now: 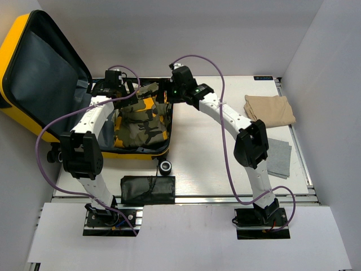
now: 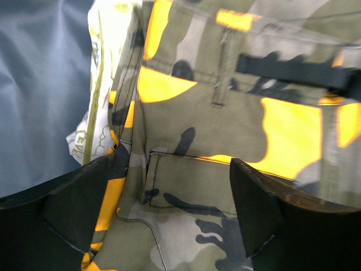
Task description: Pack the luggage
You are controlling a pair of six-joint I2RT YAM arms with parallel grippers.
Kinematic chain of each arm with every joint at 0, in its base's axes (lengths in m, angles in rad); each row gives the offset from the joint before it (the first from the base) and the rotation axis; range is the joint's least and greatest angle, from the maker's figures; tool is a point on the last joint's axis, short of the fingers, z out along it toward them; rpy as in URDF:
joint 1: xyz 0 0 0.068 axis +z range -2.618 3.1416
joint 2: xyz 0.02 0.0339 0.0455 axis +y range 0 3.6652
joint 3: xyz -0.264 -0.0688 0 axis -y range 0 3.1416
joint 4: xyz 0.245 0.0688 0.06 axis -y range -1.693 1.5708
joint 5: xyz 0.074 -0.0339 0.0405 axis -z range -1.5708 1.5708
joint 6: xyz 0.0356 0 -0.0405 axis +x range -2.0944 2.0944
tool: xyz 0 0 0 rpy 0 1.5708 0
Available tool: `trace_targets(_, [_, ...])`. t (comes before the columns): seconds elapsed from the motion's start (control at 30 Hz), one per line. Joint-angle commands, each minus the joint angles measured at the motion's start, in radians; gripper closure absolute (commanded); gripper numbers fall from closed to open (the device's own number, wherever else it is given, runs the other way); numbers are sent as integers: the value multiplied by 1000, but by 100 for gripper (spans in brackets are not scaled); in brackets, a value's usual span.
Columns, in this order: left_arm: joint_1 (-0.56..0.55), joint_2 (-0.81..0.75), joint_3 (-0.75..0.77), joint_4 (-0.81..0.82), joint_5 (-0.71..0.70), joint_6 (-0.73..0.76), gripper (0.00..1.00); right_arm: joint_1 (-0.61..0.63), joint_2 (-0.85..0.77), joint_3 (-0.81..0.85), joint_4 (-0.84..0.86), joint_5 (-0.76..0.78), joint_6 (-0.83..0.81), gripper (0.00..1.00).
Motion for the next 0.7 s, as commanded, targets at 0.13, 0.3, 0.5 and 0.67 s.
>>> trace_targets(0.13, [0,-90,73,46,19,13,2,0,-37,69,35,25,-99,20])
trace_targets(0.3, [-9,35,157,85,121,28,2,9,108,141,129,9,-202,17])
trace_targets(0.5, [0,304,341,5,230,25,2,17,248,187,211,71,-312,11])
trace_targets(0.67, [-9,437,449,-13,293,25,2,2,351,231,173,71,-305,11])
